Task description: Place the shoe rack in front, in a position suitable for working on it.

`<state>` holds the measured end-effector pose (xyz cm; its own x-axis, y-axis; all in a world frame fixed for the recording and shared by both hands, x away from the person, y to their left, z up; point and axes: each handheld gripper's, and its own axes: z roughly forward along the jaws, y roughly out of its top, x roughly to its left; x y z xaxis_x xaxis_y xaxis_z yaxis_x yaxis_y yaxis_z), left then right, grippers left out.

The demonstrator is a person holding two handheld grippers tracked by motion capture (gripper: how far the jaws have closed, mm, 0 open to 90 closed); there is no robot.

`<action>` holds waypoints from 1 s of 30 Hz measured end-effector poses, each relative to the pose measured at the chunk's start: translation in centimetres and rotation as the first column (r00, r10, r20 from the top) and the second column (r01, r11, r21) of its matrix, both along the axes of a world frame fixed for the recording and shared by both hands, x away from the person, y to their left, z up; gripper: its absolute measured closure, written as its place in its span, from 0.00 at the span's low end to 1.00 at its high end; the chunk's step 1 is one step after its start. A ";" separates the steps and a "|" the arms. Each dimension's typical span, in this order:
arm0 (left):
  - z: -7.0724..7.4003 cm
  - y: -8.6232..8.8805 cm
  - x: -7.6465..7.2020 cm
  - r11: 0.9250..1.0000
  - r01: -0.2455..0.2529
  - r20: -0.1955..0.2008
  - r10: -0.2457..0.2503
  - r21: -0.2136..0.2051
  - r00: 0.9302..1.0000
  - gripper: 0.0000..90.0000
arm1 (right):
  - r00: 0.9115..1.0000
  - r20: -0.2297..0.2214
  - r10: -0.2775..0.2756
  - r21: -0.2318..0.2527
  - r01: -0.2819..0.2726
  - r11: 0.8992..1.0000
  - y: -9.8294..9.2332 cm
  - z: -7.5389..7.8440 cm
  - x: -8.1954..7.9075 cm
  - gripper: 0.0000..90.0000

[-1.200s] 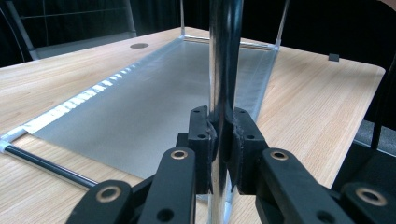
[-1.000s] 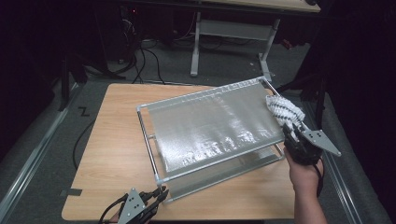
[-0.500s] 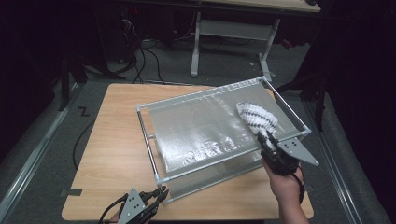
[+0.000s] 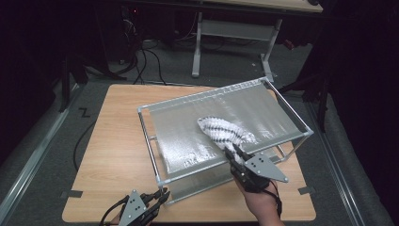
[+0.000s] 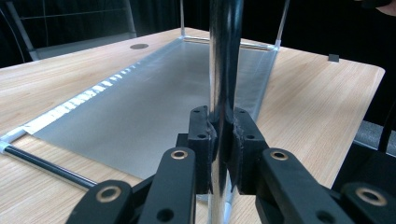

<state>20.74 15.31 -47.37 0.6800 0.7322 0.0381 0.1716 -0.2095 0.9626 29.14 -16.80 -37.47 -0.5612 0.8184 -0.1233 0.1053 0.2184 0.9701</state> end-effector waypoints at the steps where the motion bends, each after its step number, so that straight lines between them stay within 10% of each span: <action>1: 0.0 0.0 0.0 1.000 0.000 0.000 0.000 -0.001 1.000 0.89 | 1.000 -0.002 0.015 0.000 -0.015 1.000 0.4 0.0 -0.2 0.82; 15: 0.0 0.0 0.0 1.000 0.000 0.000 0.000 0.000 1.000 0.89 | 0.982 -0.028 0.188 0.002 -0.188 0.982 5.8 0.2 -2.8 0.82; 30: 0.0 0.0 0.0 1.000 -0.001 -0.002 0.001 0.006 1.000 0.89 | 0.931 -0.010 0.364 0.007 -0.364 0.931 9.5 0.3 -5.8 0.87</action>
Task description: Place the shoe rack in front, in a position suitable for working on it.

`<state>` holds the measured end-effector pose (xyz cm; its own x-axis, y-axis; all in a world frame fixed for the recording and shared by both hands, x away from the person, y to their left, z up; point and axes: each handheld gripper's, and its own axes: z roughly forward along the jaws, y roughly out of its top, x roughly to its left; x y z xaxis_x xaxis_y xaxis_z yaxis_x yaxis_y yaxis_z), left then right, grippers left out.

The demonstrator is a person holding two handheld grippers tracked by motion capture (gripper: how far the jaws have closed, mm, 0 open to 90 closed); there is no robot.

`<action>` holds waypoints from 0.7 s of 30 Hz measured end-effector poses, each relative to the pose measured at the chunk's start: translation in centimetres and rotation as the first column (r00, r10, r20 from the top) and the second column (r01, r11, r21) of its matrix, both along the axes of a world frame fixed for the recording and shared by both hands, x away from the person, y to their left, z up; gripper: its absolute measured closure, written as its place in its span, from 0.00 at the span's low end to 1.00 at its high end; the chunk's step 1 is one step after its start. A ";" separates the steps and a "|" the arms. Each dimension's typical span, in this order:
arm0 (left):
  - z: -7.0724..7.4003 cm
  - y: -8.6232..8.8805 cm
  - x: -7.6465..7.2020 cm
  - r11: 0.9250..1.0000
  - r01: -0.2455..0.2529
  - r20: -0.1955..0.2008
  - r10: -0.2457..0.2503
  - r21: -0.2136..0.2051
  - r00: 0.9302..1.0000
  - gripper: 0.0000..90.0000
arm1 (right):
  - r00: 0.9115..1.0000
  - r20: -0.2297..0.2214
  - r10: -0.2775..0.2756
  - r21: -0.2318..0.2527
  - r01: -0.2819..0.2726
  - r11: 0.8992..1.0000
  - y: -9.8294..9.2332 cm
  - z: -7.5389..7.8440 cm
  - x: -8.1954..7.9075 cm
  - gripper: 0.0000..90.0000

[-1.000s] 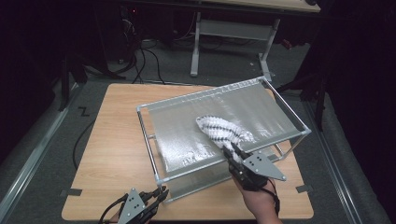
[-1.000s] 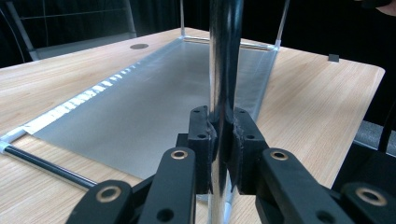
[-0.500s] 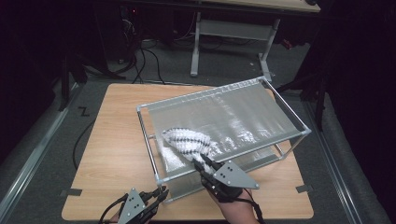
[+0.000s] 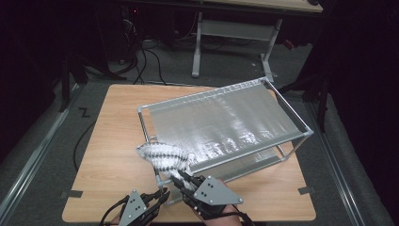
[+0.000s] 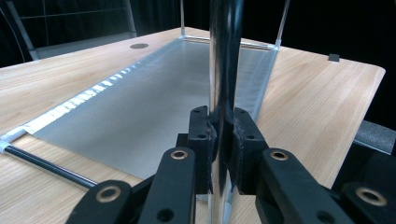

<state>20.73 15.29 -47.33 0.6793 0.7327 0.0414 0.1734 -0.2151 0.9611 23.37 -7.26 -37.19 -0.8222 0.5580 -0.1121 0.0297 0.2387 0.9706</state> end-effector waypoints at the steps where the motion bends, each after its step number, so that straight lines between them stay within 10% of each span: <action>1: 0.0 0.0 0.0 1.000 0.000 0.000 0.000 0.000 1.000 0.89 | 1.000 0.000 0.000 0.000 0.000 1.000 0.0 0.0 0.0 0.87; 13: 0.0 0.0 0.2 1.000 -0.009 -0.003 0.009 -0.002 1.000 0.89 | 0.994 0.080 -0.072 0.059 0.068 0.996 -6.3 1.7 -1.8 0.88; 21: 0.1 0.4 1.0 0.999 -0.032 -0.011 0.031 -0.014 0.999 0.90 | 0.990 -0.007 -0.137 -0.033 0.137 0.990 -11.0 -2.2 -1.5 0.88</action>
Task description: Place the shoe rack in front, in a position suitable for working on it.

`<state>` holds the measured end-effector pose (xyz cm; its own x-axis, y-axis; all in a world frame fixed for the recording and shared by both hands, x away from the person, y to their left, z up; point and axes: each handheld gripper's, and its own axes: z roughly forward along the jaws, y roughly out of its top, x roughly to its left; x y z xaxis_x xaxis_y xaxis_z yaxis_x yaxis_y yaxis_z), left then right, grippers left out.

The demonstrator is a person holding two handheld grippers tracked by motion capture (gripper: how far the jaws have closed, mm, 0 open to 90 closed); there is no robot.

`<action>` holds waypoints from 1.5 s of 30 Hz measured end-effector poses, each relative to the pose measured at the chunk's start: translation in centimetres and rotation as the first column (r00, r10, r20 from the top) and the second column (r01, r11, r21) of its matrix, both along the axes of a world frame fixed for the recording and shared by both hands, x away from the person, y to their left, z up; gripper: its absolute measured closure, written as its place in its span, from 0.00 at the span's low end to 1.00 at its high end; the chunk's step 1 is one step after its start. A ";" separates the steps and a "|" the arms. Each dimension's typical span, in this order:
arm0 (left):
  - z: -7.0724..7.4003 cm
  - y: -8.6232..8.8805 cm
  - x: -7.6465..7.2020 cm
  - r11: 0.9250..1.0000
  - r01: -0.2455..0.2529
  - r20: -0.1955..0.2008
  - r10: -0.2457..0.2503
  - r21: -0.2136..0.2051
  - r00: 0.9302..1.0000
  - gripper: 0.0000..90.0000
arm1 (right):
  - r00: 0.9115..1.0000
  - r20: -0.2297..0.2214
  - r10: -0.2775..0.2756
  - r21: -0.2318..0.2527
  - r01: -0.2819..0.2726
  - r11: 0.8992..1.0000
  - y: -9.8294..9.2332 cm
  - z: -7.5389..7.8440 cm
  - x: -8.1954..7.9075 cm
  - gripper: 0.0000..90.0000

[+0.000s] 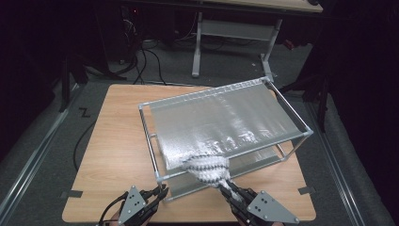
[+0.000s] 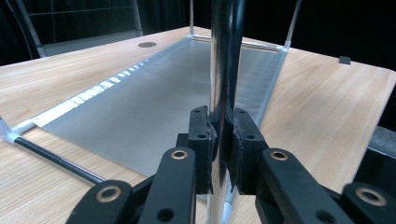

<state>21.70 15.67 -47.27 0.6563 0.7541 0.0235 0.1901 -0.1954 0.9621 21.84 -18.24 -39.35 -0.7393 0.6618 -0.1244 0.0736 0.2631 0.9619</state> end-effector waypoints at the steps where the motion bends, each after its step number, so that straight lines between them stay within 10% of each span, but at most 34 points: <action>1: 0.0 0.2 0.2 1.000 -0.009 -0.001 0.009 -0.001 1.000 0.90 | 0.999 -0.039 -0.015 -0.020 0.015 1.000 -0.6 -1.2 0.7 0.88; 8: 0.0 1.4 0.9 0.999 -0.039 -0.001 0.039 -0.007 0.999 0.89 | 0.984 -0.131 -0.121 -0.115 0.107 0.988 -1.5 -4.8 4.2 0.88; 15: 0.0 3.0 1.2 0.997 -0.074 0.002 0.074 -0.009 0.997 0.89 | 0.941 -0.237 -0.242 -0.212 0.193 0.958 -2.8 -8.5 8.1 0.88; 23: -0.1 5.0 1.3 0.991 -0.132 0.001 0.132 -0.015 0.991 0.89 | 0.907 -0.353 -0.228 -0.259 0.139 0.956 -3.0 -10.3 9.1 0.83; 29: -0.1 6.3 1.4 0.985 -0.170 -0.001 0.170 -0.018 0.985 0.89 | 0.916 -0.348 -0.198 -0.227 0.122 0.966 -2.8 -10.3 9.0 0.50; 33: -0.1 7.1 1.5 0.981 -0.192 -0.005 0.192 -0.023 0.981 0.89 | 0.904 -0.400 -0.151 -0.250 0.051 0.967 -1.7 -11.1 9.2 0.43; 41: 0.0 8.2 1.2 0.973 -0.228 -0.012 0.228 -0.021 0.974 0.89 | 0.939 -0.308 -0.150 -0.345 0.037 0.938 0.5 -11.1 7.9 0.86; 45: 0.2 8.6 1.1 0.974 -0.227 -0.028 0.227 -0.014 0.974 0.90 | 0.941 -0.286 -0.181 -0.311 0.087 0.946 -0.7 -10.1 7.9 0.87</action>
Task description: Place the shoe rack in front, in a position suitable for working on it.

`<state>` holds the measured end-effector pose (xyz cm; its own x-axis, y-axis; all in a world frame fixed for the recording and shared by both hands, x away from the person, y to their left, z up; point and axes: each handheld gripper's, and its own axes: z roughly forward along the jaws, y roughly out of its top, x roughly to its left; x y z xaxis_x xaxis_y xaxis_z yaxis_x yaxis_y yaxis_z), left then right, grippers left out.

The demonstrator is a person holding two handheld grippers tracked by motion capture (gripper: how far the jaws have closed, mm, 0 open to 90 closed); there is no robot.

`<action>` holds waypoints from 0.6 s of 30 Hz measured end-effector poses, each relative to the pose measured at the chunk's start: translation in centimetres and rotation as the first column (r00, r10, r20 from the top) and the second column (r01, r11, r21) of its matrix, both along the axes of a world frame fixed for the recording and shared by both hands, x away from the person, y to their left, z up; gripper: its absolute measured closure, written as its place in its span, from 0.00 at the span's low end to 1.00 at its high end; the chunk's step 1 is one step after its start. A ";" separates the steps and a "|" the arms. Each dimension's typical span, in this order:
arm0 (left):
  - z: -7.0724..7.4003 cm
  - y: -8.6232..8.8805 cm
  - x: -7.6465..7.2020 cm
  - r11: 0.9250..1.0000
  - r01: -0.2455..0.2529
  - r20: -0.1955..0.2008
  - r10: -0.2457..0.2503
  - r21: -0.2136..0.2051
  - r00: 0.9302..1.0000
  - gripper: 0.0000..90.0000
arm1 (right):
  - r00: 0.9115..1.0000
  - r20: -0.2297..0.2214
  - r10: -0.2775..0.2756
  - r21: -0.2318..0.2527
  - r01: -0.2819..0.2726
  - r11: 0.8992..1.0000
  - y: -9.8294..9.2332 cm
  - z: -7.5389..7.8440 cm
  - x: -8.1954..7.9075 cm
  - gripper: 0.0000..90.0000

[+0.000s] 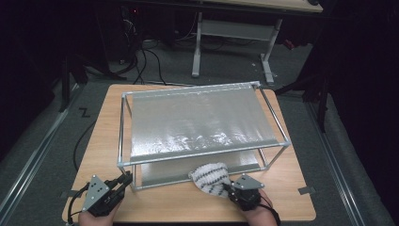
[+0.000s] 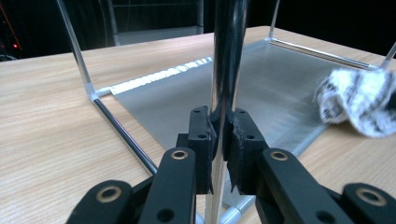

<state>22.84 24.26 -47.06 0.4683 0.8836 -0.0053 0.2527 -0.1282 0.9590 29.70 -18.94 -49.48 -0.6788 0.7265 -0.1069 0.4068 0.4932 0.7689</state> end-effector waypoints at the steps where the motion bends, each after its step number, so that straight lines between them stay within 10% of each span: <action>1: 0.2 0.0 0.0 1.000 0.001 -0.007 -0.001 0.013 1.000 0.90 | 0.999 0.020 -0.029 0.013 0.028 1.000 -0.7 0.4 0.0 0.86; 7: 0.4 0.3 0.0 0.999 0.000 -0.019 0.001 0.041 1.000 0.89 | 0.978 0.089 -0.186 0.080 0.179 0.981 -5.2 2.7 0.0 0.86; 9: 0.2 0.7 -0.1 1.000 -0.007 -0.008 0.007 0.029 1.000 0.89 | 0.946 0.150 -0.287 0.104 0.273 0.956 -7.8 4.4 -0.1 0.86; 13: 0.1 1.0 -0.2 0.999 -0.016 0.003 0.016 0.032 1.000 0.90 | 0.915 0.202 -0.349 0.140 0.326 0.935 -9.4 6.0 0.1 0.86; 18: 0.0 1.7 -0.4 0.999 -0.043 0.015 0.043 0.026 0.999 0.90 | 0.900 0.248 -0.359 0.171 0.324 0.931 -9.7 7.4 0.4 0.87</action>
<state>22.49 25.97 -47.10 0.4299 0.9025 0.0246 0.2444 -0.1426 0.9591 30.14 -28.68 -42.05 -0.3444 0.9274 -0.1462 0.3013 0.2567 0.9183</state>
